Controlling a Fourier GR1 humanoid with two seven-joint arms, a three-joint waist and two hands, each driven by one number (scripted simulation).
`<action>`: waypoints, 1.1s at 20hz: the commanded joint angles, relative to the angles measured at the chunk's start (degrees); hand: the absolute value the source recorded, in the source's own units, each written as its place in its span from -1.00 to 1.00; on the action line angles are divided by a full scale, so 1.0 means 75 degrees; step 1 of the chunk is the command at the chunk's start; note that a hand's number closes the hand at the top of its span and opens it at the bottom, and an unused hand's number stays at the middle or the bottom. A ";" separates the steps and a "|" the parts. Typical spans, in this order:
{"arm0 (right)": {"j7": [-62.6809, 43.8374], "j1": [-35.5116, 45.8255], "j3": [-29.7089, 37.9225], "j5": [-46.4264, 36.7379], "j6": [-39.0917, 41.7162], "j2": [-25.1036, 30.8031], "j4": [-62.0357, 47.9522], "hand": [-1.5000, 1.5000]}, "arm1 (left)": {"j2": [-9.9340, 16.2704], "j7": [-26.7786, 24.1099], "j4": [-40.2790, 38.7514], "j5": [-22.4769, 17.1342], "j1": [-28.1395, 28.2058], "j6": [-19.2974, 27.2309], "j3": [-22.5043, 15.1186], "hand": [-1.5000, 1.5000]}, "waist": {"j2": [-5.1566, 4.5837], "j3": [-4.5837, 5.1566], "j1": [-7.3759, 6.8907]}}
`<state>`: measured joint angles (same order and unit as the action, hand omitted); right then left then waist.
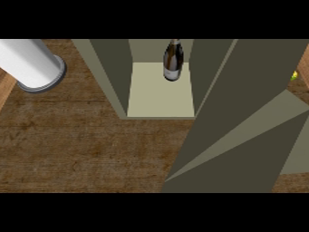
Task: Pick up the wine, place it into the cabinet and close the cabinet
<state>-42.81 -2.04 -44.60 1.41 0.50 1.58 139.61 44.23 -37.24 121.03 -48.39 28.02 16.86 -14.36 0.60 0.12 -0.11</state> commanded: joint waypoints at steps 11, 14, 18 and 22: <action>0.0143 0.2785 -0.1692 -0.1465 -0.2575 -0.0172 -0.0878 1.00 | 0.0278 0.0768 -0.0021 -0.0875 -0.0234 -0.0823 0.1154 -1.00 | -0.0031 0.0008 -0.0113; -0.0263 0.3490 -0.1529 -0.1475 -0.3038 -0.0160 -0.0933 1.00 | -0.0029 0.0708 -0.0239 -0.0560 -0.0292 -0.0880 0.0566 -1.00 | -0.0035 0.0023 -0.0101; -0.0186 0.4353 -0.0982 -0.0647 -0.3236 -0.0148 -0.1626 1.00 | 0.0057 0.1114 0.0093 -0.0968 -0.0565 -0.0790 0.0995 -1.00 | -0.0088 0.0011 -0.0235; -0.0152 0.5329 -0.0537 0.0052 -0.3637 -0.0146 -0.2139 1.00 | -0.0167 0.1197 -0.0336 -0.0741 -0.0961 -0.0671 0.0722 -1.00 | -0.0114 0.0014 -0.0190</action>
<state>-43.57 27.01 -49.59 -0.27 -23.78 9.58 132.88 44.19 -29.39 120.75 -53.98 23.69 11.23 -8.40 -0.07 0.20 -1.79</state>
